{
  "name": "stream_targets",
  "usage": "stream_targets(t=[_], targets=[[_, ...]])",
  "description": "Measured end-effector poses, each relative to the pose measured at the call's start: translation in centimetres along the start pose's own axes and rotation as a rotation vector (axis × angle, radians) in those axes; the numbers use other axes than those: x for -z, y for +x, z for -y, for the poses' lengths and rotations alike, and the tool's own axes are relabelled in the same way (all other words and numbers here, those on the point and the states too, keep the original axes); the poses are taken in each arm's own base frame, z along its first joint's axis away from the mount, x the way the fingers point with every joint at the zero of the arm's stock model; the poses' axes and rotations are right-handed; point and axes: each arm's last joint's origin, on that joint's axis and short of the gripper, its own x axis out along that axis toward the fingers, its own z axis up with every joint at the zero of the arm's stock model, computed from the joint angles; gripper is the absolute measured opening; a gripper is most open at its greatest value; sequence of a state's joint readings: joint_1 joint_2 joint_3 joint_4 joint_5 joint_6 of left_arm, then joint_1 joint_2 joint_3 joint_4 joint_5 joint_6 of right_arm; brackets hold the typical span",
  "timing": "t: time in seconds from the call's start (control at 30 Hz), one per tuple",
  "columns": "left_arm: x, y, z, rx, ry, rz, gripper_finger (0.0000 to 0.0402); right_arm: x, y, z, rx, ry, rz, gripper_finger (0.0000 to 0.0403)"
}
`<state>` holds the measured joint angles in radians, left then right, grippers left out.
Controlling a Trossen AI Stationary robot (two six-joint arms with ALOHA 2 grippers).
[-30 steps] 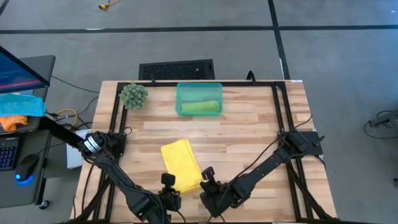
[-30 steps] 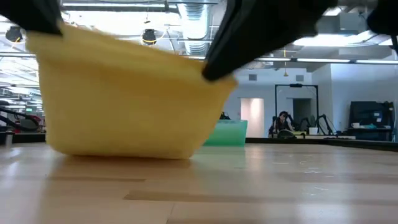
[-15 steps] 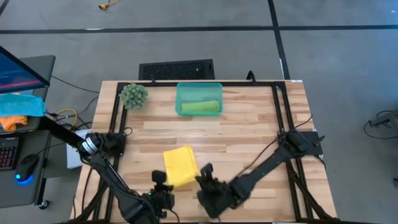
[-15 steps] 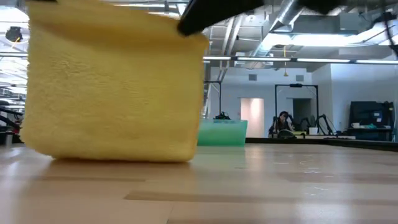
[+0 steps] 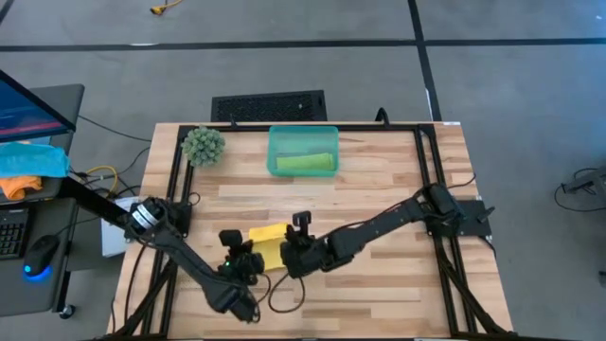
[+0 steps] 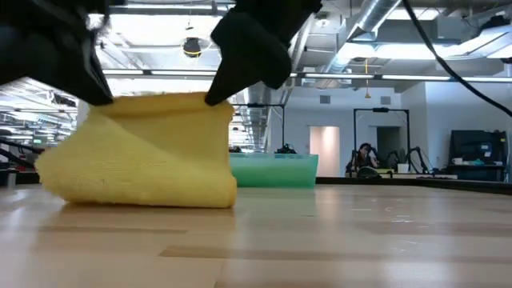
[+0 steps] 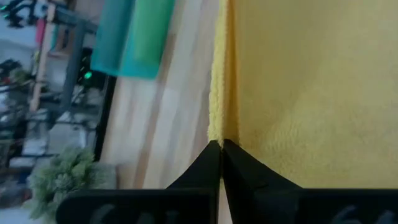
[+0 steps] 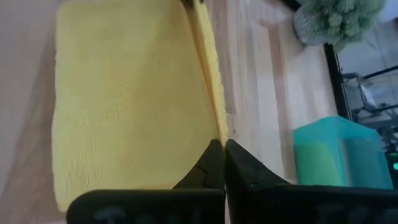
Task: Roll microfiber towels into tight, uniform cylinder then place into a basket
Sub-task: Fold the yellow microfiber cloth
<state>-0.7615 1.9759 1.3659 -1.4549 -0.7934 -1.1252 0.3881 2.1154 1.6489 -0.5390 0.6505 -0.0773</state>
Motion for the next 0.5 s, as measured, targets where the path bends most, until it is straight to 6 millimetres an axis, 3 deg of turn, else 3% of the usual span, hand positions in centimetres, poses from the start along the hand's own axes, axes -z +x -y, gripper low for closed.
stream_targets(t=[0.23,0.5], targets=[[0.3,3.3,0.0,-0.039,-0.019,-0.049,0.0,0.4,1.5,1.2,-0.04,0.075,-0.028,0.0012],[-0.1,3.7,0.8,0.047,-0.022,-0.056,0.0,2.0,4.3,-1.1,-0.072,0.002,-0.113,0.0015]])
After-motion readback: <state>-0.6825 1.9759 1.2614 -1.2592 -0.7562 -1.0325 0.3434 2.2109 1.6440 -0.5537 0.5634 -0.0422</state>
